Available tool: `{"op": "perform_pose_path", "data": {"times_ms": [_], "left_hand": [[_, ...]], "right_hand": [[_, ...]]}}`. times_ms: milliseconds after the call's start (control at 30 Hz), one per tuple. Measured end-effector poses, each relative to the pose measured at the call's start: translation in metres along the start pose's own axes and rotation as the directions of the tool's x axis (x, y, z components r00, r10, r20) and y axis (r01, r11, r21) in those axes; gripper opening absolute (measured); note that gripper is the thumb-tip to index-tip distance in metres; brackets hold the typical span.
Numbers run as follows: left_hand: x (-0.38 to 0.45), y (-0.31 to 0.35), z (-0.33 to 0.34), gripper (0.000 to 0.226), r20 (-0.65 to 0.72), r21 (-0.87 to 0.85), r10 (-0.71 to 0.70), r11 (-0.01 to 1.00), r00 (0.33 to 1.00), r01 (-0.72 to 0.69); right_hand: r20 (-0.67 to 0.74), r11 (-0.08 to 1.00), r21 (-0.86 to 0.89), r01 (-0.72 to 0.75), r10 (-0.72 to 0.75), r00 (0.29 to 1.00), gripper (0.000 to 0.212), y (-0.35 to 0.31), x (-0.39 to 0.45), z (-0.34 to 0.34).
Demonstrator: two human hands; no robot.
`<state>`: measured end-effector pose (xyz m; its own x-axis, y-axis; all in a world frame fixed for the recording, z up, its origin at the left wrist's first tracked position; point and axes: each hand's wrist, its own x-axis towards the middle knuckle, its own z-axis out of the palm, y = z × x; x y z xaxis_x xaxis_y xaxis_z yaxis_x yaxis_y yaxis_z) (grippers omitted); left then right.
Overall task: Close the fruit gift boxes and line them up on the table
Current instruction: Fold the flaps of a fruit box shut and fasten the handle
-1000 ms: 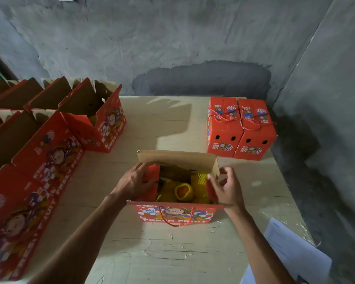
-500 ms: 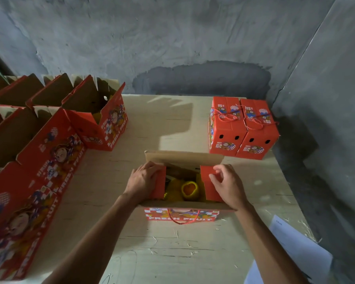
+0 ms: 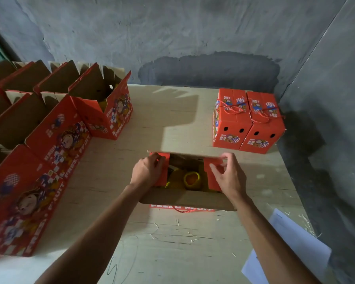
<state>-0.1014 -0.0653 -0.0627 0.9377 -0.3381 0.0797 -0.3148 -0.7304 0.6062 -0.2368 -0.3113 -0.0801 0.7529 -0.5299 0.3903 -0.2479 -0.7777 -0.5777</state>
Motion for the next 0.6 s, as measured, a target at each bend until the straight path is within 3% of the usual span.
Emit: {"op": "perform_pose_path", "data": {"times_ms": [67, 133, 200, 367, 467, 600], "left_hand": [[-0.008, 0.001, 0.001, 0.036, 0.003, -0.242, -0.053, 0.969, 0.999, 0.053], [-0.017, 0.002, -0.001, 0.039, 0.021, -0.478, -0.101, 0.873, 0.995, 0.099], [-0.023, 0.003, -0.004, 0.044, 0.022, -0.569, -0.124, 0.814, 0.992, 0.115], [-0.029, -0.001, -0.008, 0.038, -0.030, -0.524, -0.229, 0.833, 0.973, 0.179], [-0.035, -0.005, -0.003, 0.032, -0.084, -0.496, -0.245, 0.851, 0.966, 0.173], [-0.034, -0.013, 0.000, 0.059, -0.132, -0.263, -0.131, 0.960, 0.983, 0.093]], "right_hand": [[-0.007, 1.000, 0.021, 0.019, -0.019, 1.000, 0.040, 0.000, -0.003, -0.003], [-0.023, 0.997, 0.067, 0.029, -0.027, 0.999, 0.040, -0.002, -0.007, -0.005], [-0.024, 0.995, 0.097, 0.032, -0.030, 0.999, 0.041, -0.003, -0.008, -0.006], [0.099, 0.977, 0.210, -0.037, 0.017, 0.995, 0.047, 0.002, -0.014, -0.008], [0.173, 0.984, 0.174, -0.024, -0.007, 0.985, 0.053, 0.008, -0.018, -0.005], [0.262, 0.998, 0.059, 0.035, -0.049, 0.964, 0.064, 0.010, -0.014, -0.005]]}}
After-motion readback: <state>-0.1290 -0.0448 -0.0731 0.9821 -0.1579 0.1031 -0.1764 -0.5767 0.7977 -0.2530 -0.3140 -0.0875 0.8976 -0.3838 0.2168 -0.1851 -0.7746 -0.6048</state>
